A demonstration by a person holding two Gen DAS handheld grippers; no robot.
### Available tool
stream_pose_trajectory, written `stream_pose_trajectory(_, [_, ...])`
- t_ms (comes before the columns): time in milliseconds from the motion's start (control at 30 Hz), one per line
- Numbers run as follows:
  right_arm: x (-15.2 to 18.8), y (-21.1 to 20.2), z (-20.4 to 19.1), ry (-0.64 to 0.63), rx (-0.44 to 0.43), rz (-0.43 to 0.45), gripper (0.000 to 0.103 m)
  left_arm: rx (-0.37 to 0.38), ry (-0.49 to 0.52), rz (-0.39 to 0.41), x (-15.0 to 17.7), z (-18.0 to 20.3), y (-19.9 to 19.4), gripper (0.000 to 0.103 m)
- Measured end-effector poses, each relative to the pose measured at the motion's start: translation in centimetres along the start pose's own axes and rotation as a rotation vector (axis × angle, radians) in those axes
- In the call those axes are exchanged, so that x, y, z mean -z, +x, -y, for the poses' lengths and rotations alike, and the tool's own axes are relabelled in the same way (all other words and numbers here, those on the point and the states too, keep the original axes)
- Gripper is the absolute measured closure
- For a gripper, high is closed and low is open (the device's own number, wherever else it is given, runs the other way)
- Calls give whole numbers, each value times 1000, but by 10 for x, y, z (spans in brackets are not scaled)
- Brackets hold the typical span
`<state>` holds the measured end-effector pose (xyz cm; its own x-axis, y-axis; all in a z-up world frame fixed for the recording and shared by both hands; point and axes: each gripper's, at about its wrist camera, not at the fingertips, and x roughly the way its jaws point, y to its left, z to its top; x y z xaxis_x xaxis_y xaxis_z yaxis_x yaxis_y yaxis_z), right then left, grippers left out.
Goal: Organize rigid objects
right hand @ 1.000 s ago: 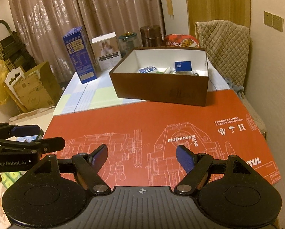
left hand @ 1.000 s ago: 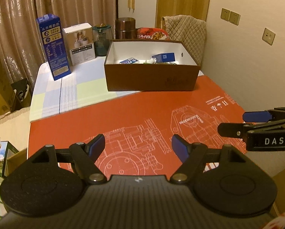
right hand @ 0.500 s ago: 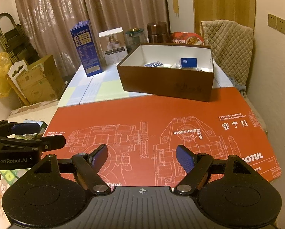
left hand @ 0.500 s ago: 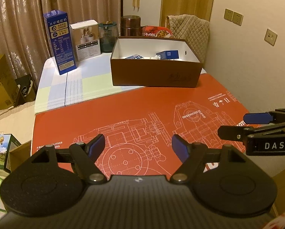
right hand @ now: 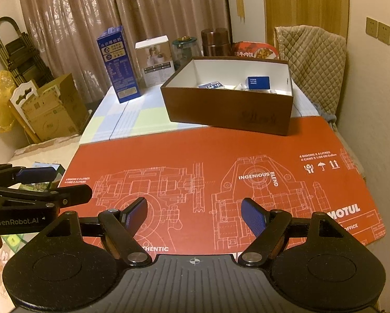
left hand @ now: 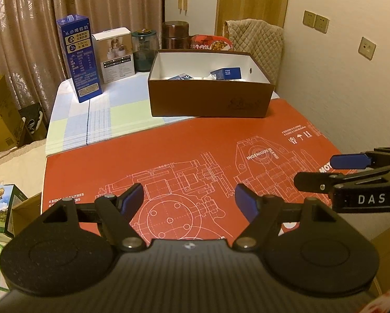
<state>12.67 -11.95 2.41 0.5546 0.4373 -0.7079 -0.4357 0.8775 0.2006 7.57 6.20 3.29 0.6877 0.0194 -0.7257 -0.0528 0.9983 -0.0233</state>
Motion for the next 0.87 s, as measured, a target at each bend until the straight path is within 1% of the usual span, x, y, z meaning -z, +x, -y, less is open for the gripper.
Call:
stream_pose_trajectory(667, [3,0,1,0,-5,-8,27,-3,-4,4,3,3,-3,29])
stream_pose_trajectory(800, [4,-1,3,4,-4,-8,27,-13,6,10,4,6,-3,29])
stream_pose_trajectory(867, [4,-1,4,8,-2,-10,27,-1,3,0,4,7,-2,29])
